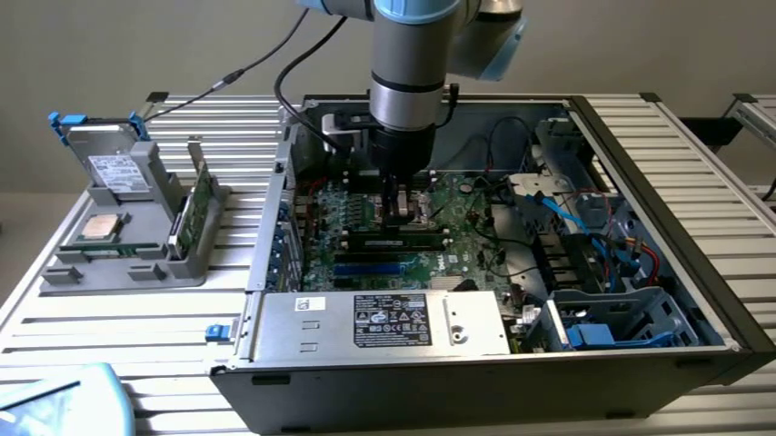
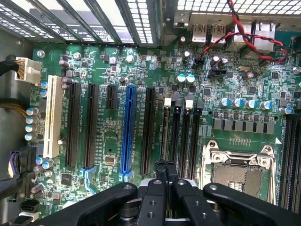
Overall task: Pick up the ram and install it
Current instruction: 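Press down the ram until it locks into place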
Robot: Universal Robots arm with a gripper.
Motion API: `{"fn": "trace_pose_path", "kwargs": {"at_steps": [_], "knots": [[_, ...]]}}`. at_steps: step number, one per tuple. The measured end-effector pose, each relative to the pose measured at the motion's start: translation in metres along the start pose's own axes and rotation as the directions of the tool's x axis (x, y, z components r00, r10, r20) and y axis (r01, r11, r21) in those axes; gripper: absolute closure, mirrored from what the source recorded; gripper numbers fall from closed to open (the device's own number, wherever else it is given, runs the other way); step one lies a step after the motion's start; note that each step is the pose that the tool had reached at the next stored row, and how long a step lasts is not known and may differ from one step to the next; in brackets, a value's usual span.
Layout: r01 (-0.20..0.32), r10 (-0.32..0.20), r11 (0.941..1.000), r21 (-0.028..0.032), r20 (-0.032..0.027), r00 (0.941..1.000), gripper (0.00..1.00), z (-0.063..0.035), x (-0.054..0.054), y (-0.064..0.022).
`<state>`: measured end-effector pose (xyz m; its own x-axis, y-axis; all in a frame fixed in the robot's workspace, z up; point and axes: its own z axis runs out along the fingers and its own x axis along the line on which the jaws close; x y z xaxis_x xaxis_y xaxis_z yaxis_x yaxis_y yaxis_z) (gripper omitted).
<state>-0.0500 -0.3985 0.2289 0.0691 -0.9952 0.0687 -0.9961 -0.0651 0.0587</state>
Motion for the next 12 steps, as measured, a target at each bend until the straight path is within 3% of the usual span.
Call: {"fn": "trace_pose_path", "kwargs": {"at_steps": [12], "knots": [[0.0, 0.0, 1.0, 0.0001, -0.0013, 1.0, 0.9, 0.0036, -0.0004, -0.0002]]}}
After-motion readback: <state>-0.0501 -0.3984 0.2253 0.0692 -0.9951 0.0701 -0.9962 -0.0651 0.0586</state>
